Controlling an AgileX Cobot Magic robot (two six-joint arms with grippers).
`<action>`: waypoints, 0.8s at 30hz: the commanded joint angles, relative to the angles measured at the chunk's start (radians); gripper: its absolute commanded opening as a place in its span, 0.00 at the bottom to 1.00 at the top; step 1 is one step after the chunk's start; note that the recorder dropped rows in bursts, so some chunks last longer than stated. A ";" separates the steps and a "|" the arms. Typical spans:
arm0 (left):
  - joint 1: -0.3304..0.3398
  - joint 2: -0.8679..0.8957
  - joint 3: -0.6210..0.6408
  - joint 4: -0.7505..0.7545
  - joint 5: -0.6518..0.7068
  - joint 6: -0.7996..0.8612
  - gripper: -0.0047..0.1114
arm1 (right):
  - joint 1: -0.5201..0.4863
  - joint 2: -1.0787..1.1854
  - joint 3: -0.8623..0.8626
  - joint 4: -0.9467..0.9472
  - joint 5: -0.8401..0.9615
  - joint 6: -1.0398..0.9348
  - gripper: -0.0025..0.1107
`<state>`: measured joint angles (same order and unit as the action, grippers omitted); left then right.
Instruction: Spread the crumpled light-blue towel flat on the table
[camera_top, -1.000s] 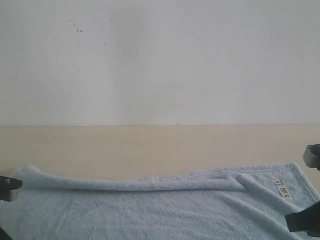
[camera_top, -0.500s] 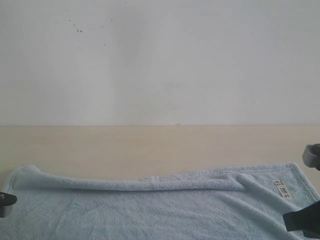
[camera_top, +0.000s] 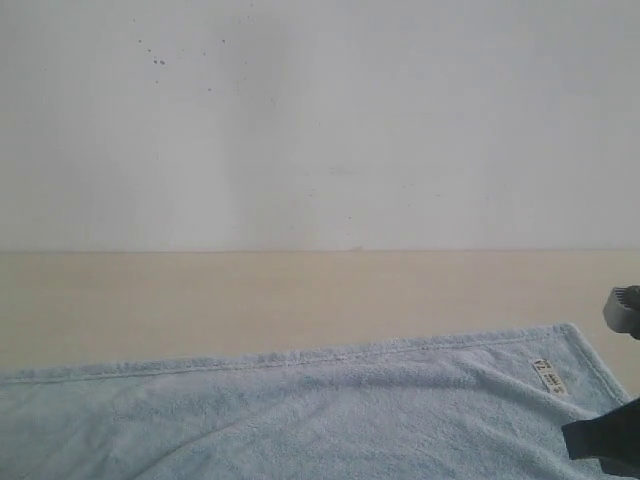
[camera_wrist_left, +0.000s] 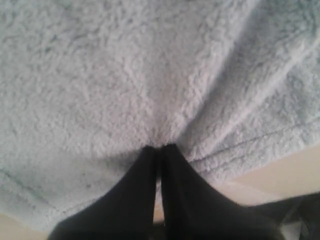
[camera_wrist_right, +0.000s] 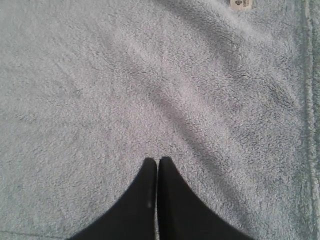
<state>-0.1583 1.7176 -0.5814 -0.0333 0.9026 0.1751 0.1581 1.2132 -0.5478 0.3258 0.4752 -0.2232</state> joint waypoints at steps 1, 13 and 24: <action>-0.004 0.024 0.022 -0.079 0.037 0.059 0.08 | -0.008 -0.004 -0.003 0.021 -0.003 -0.004 0.02; -0.004 0.022 -0.014 -0.075 -0.085 0.034 0.08 | -0.006 -0.004 -0.003 0.094 0.005 -0.123 0.02; -0.004 0.022 -0.111 -0.023 -0.102 0.034 0.08 | -0.009 0.139 -0.088 0.095 -0.271 -0.186 0.02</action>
<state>-0.1583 1.7371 -0.6703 -0.0868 0.8619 0.2191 0.1557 1.2793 -0.5828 0.4205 0.2284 -0.3873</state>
